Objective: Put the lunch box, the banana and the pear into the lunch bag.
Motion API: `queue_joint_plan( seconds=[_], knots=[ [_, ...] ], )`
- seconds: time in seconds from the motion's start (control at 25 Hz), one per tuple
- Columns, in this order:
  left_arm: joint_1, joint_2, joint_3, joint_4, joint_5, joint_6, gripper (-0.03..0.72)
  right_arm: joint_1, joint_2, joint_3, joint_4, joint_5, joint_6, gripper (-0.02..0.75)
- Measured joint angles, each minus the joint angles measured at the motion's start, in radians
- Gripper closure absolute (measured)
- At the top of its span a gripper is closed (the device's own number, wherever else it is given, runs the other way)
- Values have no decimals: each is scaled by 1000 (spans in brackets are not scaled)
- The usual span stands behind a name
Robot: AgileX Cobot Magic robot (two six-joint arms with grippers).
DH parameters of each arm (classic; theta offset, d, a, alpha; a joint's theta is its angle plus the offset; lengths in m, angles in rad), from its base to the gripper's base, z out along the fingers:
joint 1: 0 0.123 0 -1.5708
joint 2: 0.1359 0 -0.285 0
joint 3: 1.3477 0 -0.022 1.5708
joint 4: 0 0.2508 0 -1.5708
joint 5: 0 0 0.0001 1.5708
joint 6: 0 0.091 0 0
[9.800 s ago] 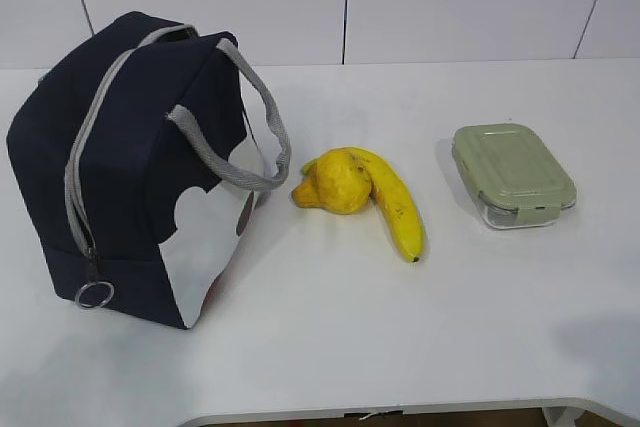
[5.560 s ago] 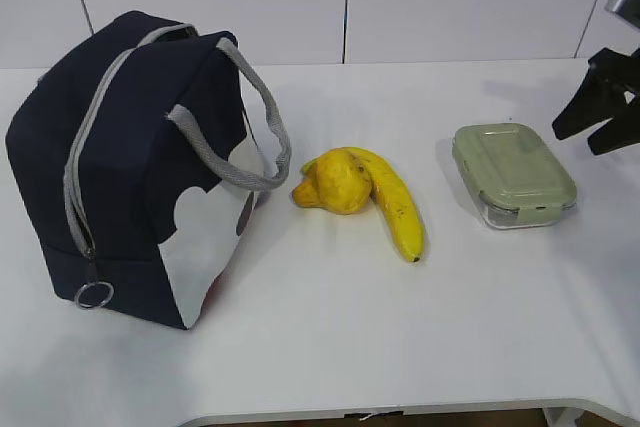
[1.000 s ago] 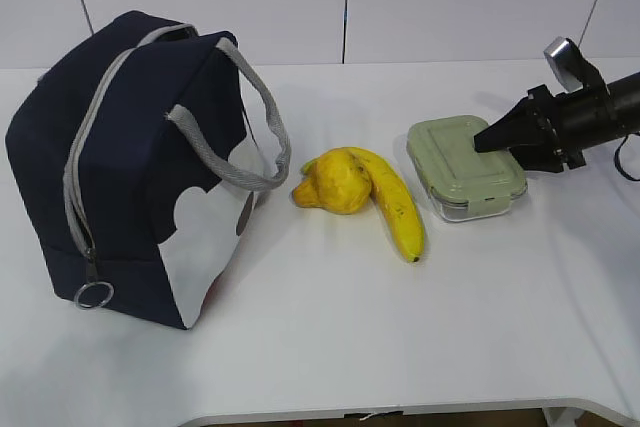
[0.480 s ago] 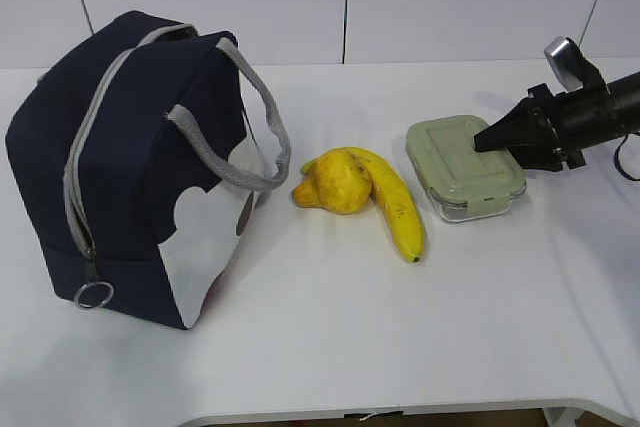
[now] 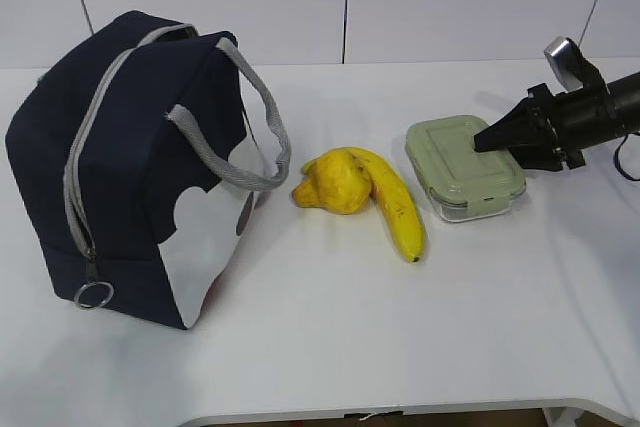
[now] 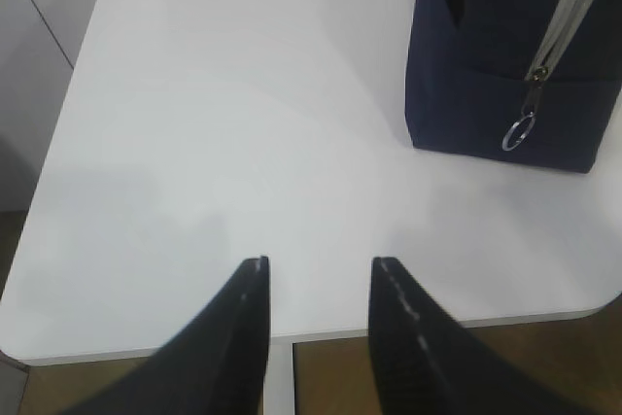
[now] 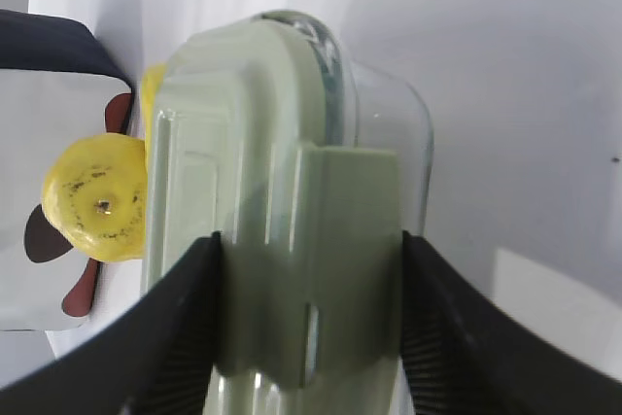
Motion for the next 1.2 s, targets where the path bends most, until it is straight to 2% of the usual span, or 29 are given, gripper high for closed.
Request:
queue_joint_plan(
  seconds=[1.2],
  knots=[
    [0, 0, 0, 0, 0, 0, 446, 2, 1, 0, 2, 2, 81, 339]
  ],
)
